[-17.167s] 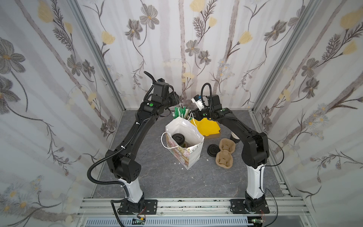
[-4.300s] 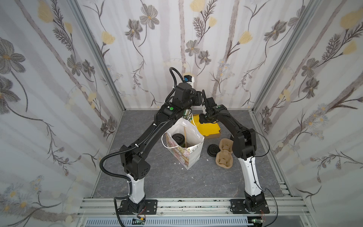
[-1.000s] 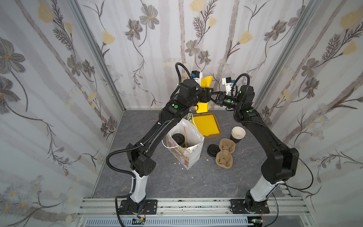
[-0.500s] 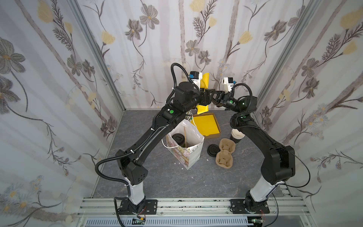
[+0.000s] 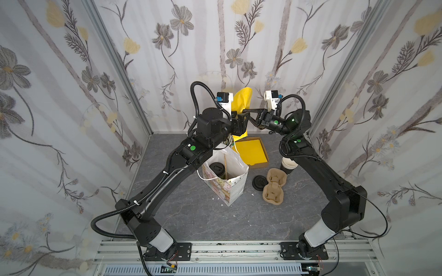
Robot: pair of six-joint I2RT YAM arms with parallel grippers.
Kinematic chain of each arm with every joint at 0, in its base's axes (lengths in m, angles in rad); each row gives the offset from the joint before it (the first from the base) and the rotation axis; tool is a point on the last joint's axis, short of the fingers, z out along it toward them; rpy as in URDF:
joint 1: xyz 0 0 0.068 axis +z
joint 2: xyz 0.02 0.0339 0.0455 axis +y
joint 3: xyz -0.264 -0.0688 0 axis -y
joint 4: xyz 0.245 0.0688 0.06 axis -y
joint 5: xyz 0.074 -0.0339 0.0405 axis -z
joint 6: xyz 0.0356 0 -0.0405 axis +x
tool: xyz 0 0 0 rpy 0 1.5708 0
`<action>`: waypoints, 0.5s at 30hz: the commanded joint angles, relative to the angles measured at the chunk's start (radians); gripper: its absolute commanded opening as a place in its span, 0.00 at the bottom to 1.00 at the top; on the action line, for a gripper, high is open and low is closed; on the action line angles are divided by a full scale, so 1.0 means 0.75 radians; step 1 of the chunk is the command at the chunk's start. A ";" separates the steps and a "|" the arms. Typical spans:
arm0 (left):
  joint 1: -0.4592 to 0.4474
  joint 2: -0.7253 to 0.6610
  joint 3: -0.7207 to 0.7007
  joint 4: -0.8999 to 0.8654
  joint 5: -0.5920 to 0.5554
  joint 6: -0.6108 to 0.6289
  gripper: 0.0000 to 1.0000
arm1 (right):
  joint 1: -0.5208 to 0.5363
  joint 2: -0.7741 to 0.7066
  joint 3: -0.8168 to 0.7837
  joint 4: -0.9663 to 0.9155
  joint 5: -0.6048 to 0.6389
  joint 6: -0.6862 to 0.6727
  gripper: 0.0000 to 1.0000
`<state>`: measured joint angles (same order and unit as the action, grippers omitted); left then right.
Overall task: Pack a coffee takeout order
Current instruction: Fold the napkin.
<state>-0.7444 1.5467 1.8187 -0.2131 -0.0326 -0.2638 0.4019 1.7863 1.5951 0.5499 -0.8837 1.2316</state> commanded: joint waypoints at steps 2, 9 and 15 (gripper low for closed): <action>0.001 -0.047 -0.060 -0.102 -0.021 0.026 0.59 | 0.080 0.005 0.074 -0.051 0.117 -0.034 0.00; 0.001 -0.252 -0.256 -0.093 -0.187 0.021 0.60 | 0.135 0.011 0.126 -0.231 0.204 -0.065 0.00; 0.001 -0.361 -0.342 -0.068 -0.130 0.097 0.61 | 0.156 0.043 0.240 -0.390 0.211 -0.131 0.00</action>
<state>-0.7444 1.2980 1.5768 -0.2665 -0.1368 -0.2306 0.5125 1.8027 1.7473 0.3199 -0.7513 1.1690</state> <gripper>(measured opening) 0.606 0.048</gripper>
